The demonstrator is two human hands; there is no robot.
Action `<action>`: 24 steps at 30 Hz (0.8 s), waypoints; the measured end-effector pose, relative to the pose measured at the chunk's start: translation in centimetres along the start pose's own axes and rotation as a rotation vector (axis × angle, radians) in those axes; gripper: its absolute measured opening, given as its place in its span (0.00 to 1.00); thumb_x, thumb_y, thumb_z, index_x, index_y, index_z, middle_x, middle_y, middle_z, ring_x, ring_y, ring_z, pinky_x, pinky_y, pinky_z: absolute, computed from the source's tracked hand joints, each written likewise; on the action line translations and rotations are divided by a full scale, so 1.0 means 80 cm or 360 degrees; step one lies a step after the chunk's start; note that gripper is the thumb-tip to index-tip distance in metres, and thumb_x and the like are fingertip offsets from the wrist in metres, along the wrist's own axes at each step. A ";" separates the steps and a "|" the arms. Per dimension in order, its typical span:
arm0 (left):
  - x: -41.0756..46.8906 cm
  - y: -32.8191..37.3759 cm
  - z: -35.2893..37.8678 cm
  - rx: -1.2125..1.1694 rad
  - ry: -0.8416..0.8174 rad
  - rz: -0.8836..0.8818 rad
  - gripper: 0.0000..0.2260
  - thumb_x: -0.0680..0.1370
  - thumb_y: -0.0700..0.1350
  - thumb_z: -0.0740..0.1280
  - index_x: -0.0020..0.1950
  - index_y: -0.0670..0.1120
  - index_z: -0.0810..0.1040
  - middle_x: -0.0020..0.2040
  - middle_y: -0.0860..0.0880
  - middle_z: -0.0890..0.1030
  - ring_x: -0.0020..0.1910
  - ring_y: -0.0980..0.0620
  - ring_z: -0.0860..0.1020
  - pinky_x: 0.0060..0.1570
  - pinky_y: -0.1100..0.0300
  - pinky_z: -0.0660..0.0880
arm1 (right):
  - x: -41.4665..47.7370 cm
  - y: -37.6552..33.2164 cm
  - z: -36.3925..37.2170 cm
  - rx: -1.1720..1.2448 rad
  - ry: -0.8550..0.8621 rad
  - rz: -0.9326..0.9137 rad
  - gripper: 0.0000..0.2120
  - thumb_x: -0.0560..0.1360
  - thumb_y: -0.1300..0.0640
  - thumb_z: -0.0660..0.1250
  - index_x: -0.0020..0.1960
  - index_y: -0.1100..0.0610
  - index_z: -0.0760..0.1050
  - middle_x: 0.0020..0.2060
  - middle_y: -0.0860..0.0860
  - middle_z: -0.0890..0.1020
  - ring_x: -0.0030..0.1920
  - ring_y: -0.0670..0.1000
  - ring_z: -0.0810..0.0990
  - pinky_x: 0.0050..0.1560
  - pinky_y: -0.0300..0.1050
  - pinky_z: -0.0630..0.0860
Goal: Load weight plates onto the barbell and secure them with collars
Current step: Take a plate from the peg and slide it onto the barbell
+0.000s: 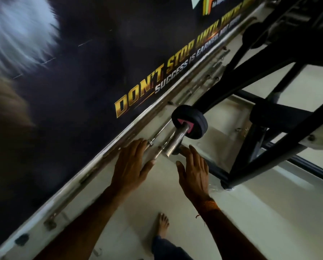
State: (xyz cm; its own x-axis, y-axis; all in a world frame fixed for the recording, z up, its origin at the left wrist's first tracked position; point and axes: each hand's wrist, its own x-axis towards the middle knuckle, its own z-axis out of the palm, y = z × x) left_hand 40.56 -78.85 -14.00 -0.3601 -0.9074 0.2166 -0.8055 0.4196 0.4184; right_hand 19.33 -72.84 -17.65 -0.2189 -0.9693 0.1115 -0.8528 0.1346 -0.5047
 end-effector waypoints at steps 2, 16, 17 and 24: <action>0.038 -0.019 0.016 0.0003 -0.0058 0.0040 0.31 0.80 0.64 0.56 0.77 0.46 0.67 0.74 0.44 0.72 0.71 0.48 0.72 0.67 0.55 0.70 | 0.033 0.002 0.018 -0.0012 0.0003 0.0098 0.26 0.80 0.46 0.62 0.76 0.51 0.65 0.77 0.54 0.66 0.75 0.58 0.66 0.74 0.53 0.60; 0.335 -0.123 0.211 -0.0249 -0.0728 0.0133 0.42 0.74 0.72 0.54 0.81 0.48 0.55 0.80 0.45 0.62 0.77 0.45 0.63 0.71 0.49 0.66 | 0.248 0.093 0.114 0.0124 0.0313 0.1036 0.34 0.77 0.56 0.70 0.79 0.55 0.58 0.75 0.56 0.66 0.73 0.58 0.70 0.68 0.53 0.73; 0.352 -0.128 0.233 -0.0307 -0.0755 0.0095 0.42 0.75 0.71 0.57 0.82 0.48 0.53 0.81 0.45 0.60 0.78 0.45 0.62 0.72 0.49 0.65 | 0.258 0.106 0.127 0.0134 0.0349 0.1080 0.34 0.78 0.56 0.70 0.79 0.55 0.58 0.75 0.55 0.66 0.72 0.58 0.71 0.65 0.52 0.74; 0.388 -0.128 0.342 -0.0797 -0.0596 0.0015 0.37 0.76 0.54 0.72 0.80 0.46 0.60 0.75 0.45 0.70 0.72 0.46 0.71 0.62 0.59 0.69 | 0.293 0.156 0.201 0.0205 0.0692 0.1083 0.20 0.78 0.53 0.70 0.65 0.53 0.65 0.57 0.50 0.73 0.51 0.47 0.74 0.40 0.33 0.68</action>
State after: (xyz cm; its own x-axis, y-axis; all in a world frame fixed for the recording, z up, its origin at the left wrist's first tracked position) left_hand 24.74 -111.96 -35.67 -0.5797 -0.8124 -0.0634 -0.5158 0.3056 0.8003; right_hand 11.19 -97.21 -35.13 -0.8562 -0.5138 0.0539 -0.4112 0.6146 -0.6731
